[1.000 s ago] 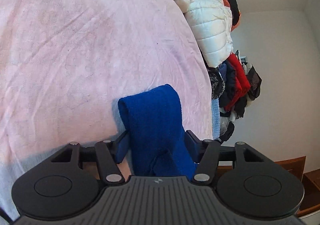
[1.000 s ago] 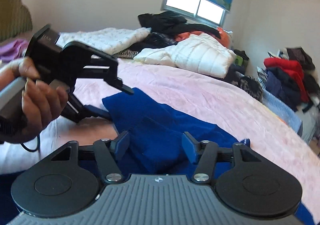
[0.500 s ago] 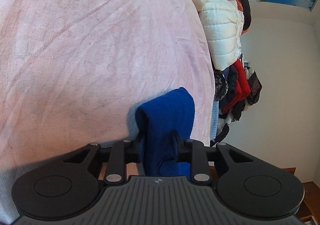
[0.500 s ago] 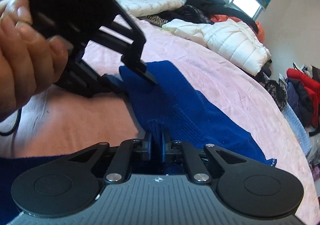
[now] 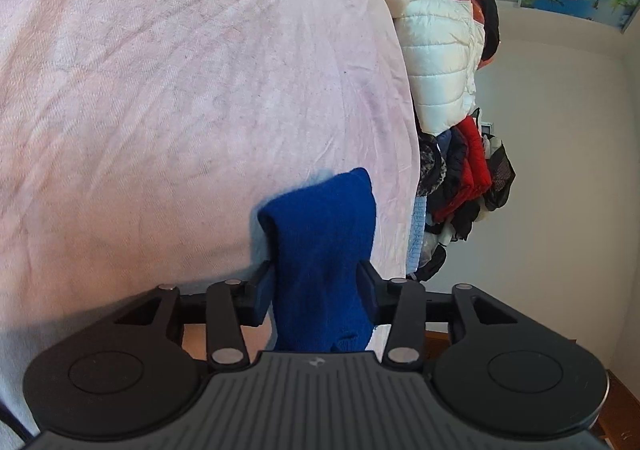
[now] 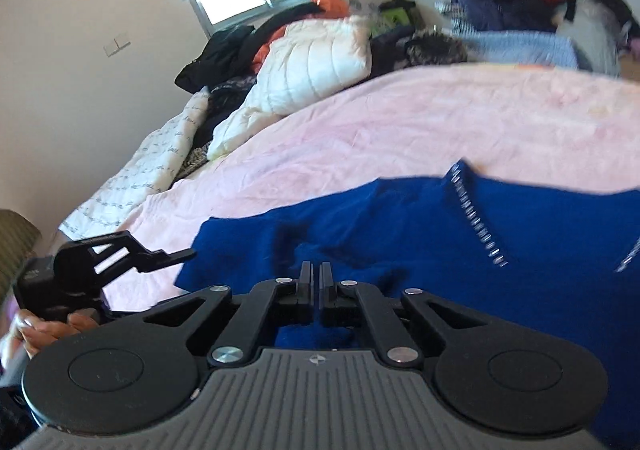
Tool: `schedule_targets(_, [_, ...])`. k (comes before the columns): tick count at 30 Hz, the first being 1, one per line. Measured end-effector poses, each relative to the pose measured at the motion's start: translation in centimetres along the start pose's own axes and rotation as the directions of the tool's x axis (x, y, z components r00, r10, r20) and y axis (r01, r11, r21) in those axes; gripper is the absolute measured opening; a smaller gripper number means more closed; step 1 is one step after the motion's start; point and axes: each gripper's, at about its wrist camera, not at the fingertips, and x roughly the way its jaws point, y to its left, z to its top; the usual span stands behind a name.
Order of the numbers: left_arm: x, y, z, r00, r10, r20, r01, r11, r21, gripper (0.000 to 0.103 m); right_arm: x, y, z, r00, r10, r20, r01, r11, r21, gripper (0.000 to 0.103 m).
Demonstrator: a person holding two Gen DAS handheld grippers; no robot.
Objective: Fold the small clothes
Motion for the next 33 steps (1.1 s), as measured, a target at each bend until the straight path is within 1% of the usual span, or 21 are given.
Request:
schedule_targets(1, [-0.1,-0.1,-0.2,1.000,-0.003,0.003,0.003,1.000,0.014,0.054,-1.4,-0.2,0.1,0.999,-0.019,0.035,0.020,0.999,-0.037,0.004])
schedule_targets(4, [0.1,-0.2,-0.4,1.000,0.007,0.019,-0.008,1.000,0.029,0.054,-3.2,-1.9,0.4,0.998,-0.028,0.056,0.029,0.999,-0.016,0.004])
schedule_targets(5, [0.3,-0.2,-0.5,1.000,0.007,0.026,-0.008,1.000,0.024,0.054,-3.2,-2.0,0.3,0.998,-0.041,0.048,0.043,0.999,-0.025,0.009])
schedule_targets(6, [0.4,-0.3,-0.6,0.999,0.006,0.033,-0.007,1.000,0.024,0.054,-2.8,-1.7,0.3,0.999,-0.044,0.026,0.045,0.998,-0.049,0.017])
schedule_targets(7, [0.5,-0.4,-0.7,0.999,0.010,0.040,-0.011,1.000,0.028,0.054,-2.1,-0.9,0.2,0.998,-0.057,-0.006,0.056,0.995,-0.087,0.021])
schedule_targets(8, [0.5,-0.5,-0.8,0.999,0.013,0.044,-0.015,0.999,0.037,0.054,-1.3,0.1,-0.1,0.998,-0.061,-0.034,0.056,0.988,-0.141,0.027])
schedule_targets(10, [0.6,-0.6,-0.8,0.999,0.016,0.046,-0.018,0.999,0.051,0.054,0.6,3.2,-0.8,0.997,-0.044,-0.059,0.024,0.954,-0.300,0.028])
schedule_targets(13, [0.6,-0.5,-0.8,0.999,0.014,0.046,-0.016,0.999,0.049,0.054,2.8,6.5,-1.8,0.995,-0.064,-0.070,0.025,0.890,-0.456,0.026])
schedule_targets(16, [0.6,-0.5,-0.8,0.999,0.014,0.045,-0.016,0.999,0.051,0.054,4.8,8.3,-2.0,0.993,-0.091,-0.073,0.039,0.850,-0.526,0.029])
schedule_targets(18, [0.6,-0.5,-0.8,0.999,0.013,0.044,-0.016,0.998,0.059,0.054,6.0,8.9,-2.2,0.989,-0.118,-0.089,0.049,0.831,-0.554,0.038])
schedule_targets(19, [0.6,-0.4,-0.9,0.999,0.013,0.045,-0.015,0.998,0.062,0.054,6.6,9.0,-2.2,0.986,-0.135,-0.098,0.055,0.821,-0.568,0.038])
schedule_targets(21, [0.5,-0.4,-0.9,0.999,0.009,0.042,-0.012,0.998,0.067,0.054,7.7,8.9,-2.3,0.978,-0.188,-0.091,0.100,0.805,-0.585,0.037])
schedule_targets(22, [0.5,-0.3,-0.9,0.999,0.005,0.040,-0.008,0.998,0.069,0.054,7.9,8.7,-2.3,0.976,-0.198,-0.096,0.109,0.812,-0.574,0.032])
schedule_targets(23, [0.5,-0.3,-0.9,0.999,0.002,0.038,-0.004,0.998,0.070,0.054,8.1,8.3,-2.1,0.973,-0.203,-0.105,0.114,0.829,-0.547,0.016])
schedule_targets(24, [0.5,-0.3,-0.8,0.999,-0.002,0.034,0.000,0.997,0.071,0.054,8.2,7.9,-1.9,0.973,-0.190,-0.127,0.099,0.851,-0.516,0.010])
schedule_targets(26, [0.4,-0.2,-0.8,1.000,-0.007,0.030,0.005,0.998,0.068,0.054,7.7,7.2,-1.4,0.976,-0.173,-0.135,0.094,0.885,-0.456,0.007])
schedule_targets(27, [0.3,-0.1,-0.8,1.000,-0.009,0.028,0.007,0.998,0.067,0.054,7.4,6.8,-1.0,0.978,-0.159,-0.138,0.090,0.907,-0.412,0.007])
schedule_targets(28, [0.4,-0.1,-0.7,1.000,-0.009,0.028,0.007,0.998,0.066,0.054,6.8,5.9,-0.4,0.982,-0.116,-0.152,0.061,0.944,-0.324,0.007])
schedule_targets(29, [0.3,-0.1,-0.7,1.000,-0.010,0.029,0.008,0.998,0.068,0.054,6.4,5.1,0.0,0.983,-0.084,-0.162,0.041,0.967,-0.253,0.006])
schedule_targets(32, [0.2,0.0,-0.8,0.999,-0.012,0.034,0.010,0.999,0.043,0.055,4.8,3.0,0.7,0.991,-0.044,-0.126,0.031,0.994,-0.101,0.005])
schedule_targets(33, [0.2,0.0,-0.8,0.999,-0.015,0.033,0.014,1.000,0.029,0.056,4.1,2.0,1.0,0.994,-0.033,-0.099,0.030,0.999,-0.037,0.006])
